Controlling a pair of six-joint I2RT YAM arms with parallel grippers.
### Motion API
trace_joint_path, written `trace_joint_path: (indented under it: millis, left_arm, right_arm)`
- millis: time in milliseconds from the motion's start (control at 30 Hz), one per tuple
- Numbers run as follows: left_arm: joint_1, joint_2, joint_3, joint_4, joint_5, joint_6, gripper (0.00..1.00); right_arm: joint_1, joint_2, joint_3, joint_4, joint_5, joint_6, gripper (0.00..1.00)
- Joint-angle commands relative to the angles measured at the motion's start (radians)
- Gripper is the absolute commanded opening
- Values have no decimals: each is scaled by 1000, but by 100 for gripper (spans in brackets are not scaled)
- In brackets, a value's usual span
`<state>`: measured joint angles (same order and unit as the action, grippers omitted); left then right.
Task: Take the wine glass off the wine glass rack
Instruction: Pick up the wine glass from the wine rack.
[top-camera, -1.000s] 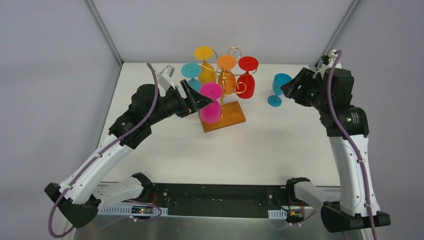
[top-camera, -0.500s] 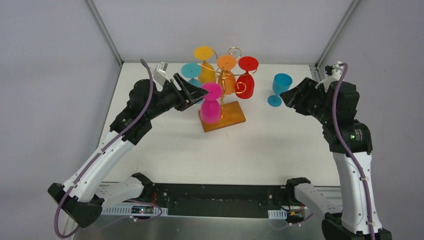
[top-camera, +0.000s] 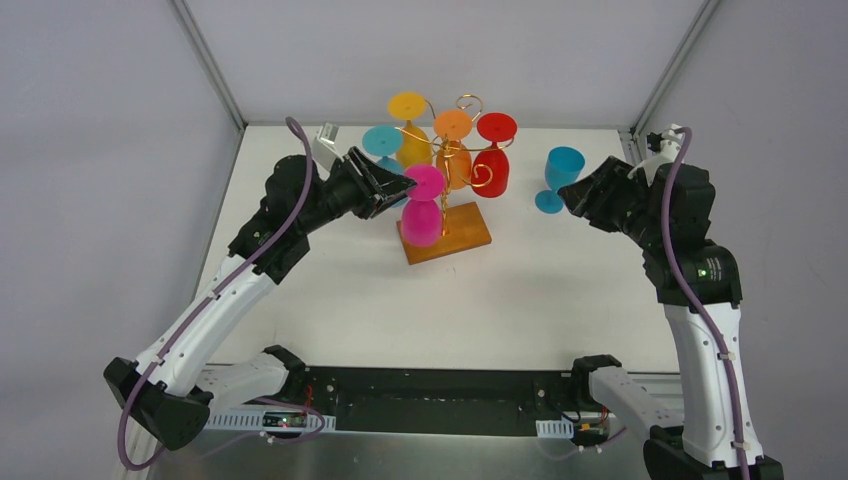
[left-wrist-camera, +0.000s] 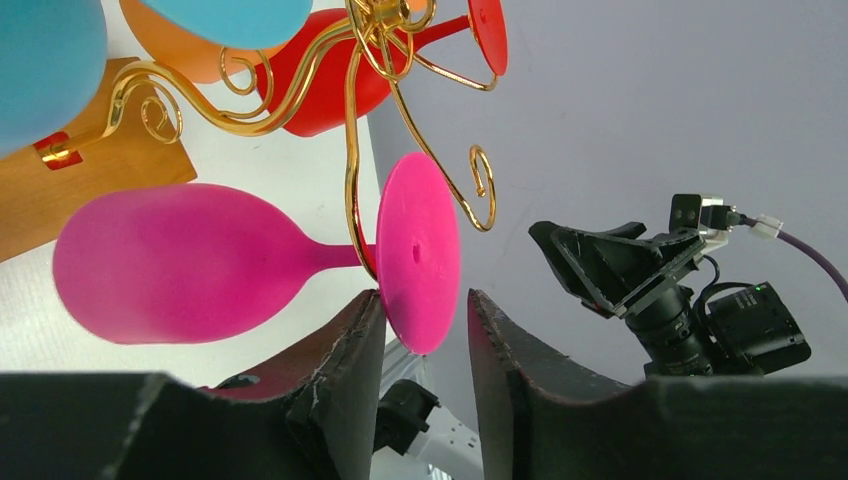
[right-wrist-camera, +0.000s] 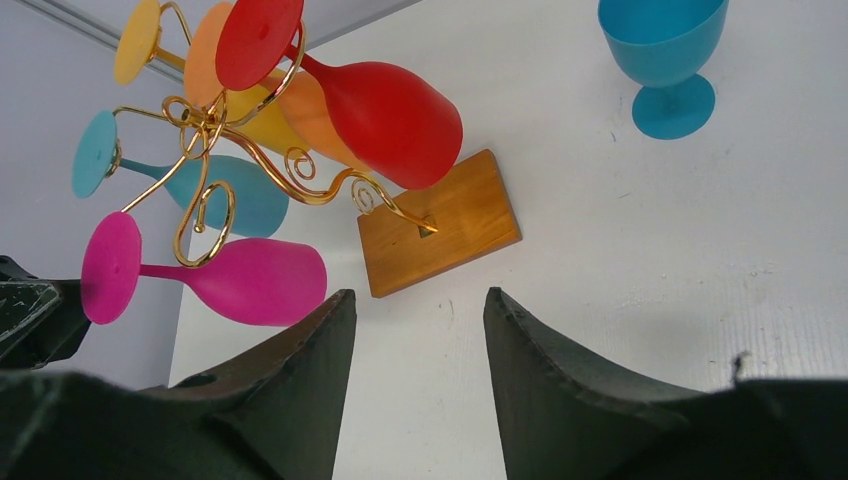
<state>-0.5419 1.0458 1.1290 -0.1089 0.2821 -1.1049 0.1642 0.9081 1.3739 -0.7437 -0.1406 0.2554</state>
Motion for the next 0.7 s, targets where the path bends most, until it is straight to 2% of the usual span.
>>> trace_joint_path:
  millis: [0,233,400,667]
  left_arm:
    - [17,4,-3,74,29,-21,34]
    - [27,8,-3,86,47,-27,17]
    - [31,10,-3,92,62,-27,0]
    - [54,-6,-15,102,74,-42,0]
  right_arm:
    - [9,-15,-9,49,-19,13,53]
    - [11,-20,-28,60,-16,9,53]
    - [11,-23,-31,62,-15,11,52]
    - [11,-26,-34,64,-11,12,52]
